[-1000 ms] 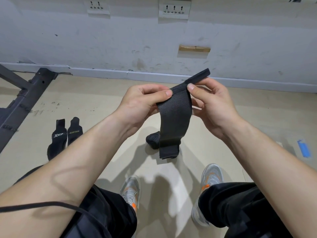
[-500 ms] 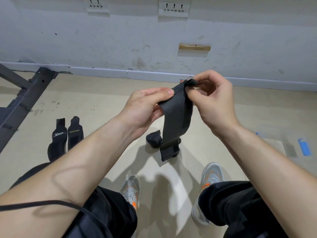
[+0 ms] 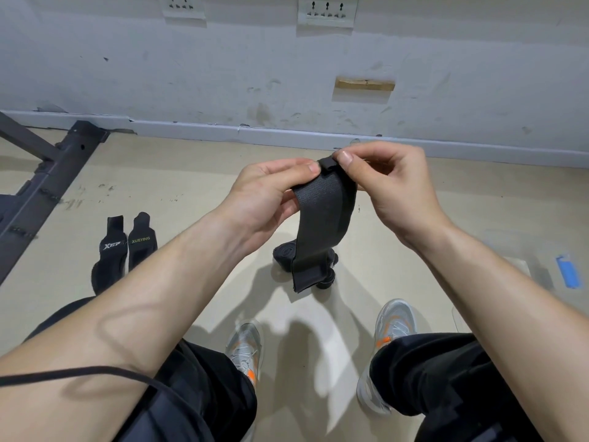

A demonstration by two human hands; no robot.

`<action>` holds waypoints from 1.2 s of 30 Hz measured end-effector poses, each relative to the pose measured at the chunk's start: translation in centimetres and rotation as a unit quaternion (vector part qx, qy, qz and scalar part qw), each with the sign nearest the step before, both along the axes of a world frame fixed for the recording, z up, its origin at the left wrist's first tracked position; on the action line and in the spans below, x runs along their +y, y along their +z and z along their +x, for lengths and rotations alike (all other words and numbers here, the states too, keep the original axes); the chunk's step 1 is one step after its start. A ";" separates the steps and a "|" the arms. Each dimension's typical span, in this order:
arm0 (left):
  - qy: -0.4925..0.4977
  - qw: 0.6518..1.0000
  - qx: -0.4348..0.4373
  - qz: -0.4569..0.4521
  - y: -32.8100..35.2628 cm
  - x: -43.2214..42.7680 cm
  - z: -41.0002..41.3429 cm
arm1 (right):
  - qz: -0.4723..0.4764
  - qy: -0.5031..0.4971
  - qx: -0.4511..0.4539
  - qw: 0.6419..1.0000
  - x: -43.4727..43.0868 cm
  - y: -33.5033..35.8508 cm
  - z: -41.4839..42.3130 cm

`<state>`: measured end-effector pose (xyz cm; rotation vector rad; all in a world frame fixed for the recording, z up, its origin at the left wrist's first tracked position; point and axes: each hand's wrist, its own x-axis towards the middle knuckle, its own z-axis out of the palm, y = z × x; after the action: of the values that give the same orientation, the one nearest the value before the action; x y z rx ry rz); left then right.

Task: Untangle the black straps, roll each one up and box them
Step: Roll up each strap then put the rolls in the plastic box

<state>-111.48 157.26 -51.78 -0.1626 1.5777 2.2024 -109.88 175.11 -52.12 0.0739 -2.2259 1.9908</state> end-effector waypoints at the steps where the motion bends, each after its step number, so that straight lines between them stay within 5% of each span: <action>1: -0.002 1.000 0.000 -0.002 0.0 0.0 0.0 | 0.006 -0.003 0.003 1.000 0.0 0.0 0.0; 18: 0.050 0.960 0.196 -0.195 -0.1 0.9 0.3 | 0.030 -0.069 -0.059 0.995 -0.8 -0.3 0.2; 27: 0.042 0.962 0.180 -0.203 -0.4 0.3 -0.5 | -0.002 0.034 -0.130 0.991 -0.3 -0.8 -0.2; 30: 0.034 0.962 0.189 -0.197 -0.4 0.5 -0.3 | 0.043 0.058 -0.112 0.991 -0.4 -0.9 -0.2; 36: -0.010 0.961 0.186 -0.203 -0.6 0.1 -0.5 | -0.028 0.074 -0.071 0.994 0.0 -0.6 0.2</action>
<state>-112.01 157.38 -52.36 0.1592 2.2164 1.9455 -109.72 175.14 -52.75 0.0981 -2.3108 2.1982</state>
